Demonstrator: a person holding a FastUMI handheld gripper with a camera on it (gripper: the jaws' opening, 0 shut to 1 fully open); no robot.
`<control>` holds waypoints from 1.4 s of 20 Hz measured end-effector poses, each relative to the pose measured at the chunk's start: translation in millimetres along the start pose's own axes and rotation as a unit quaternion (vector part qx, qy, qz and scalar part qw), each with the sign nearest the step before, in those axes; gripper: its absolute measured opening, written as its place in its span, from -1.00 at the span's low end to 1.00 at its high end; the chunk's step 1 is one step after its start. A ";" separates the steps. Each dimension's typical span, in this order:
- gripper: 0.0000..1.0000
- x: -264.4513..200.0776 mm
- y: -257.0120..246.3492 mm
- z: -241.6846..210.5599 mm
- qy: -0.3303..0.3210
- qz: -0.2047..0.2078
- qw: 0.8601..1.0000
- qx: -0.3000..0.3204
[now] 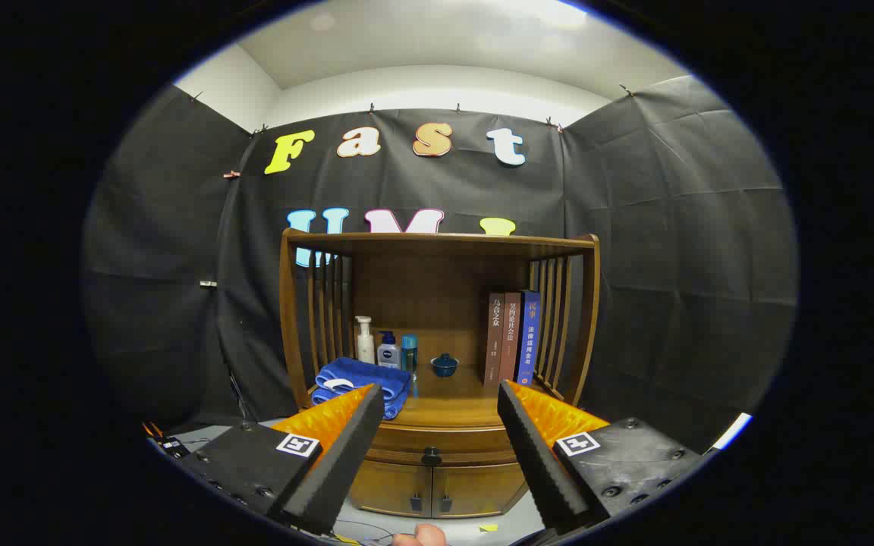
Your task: Pull open the drawer, take out the items inside it, and place them on the countertop above the cabinet.
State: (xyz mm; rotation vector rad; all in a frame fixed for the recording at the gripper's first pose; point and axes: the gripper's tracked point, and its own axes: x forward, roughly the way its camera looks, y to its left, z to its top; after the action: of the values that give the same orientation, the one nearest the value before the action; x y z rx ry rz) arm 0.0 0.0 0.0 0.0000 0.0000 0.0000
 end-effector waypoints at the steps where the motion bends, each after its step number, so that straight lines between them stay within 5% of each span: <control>1: 0.95 0.1 0.6 0.1 -0.002 0.002 1.000 0.002; 28: 0.95 4.6 -0.8 -1.6 -0.023 0.000 1.000 -0.010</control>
State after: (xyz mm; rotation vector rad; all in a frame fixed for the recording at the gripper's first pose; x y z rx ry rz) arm 4.6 -0.8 -1.6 -0.0193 -0.0465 -0.0008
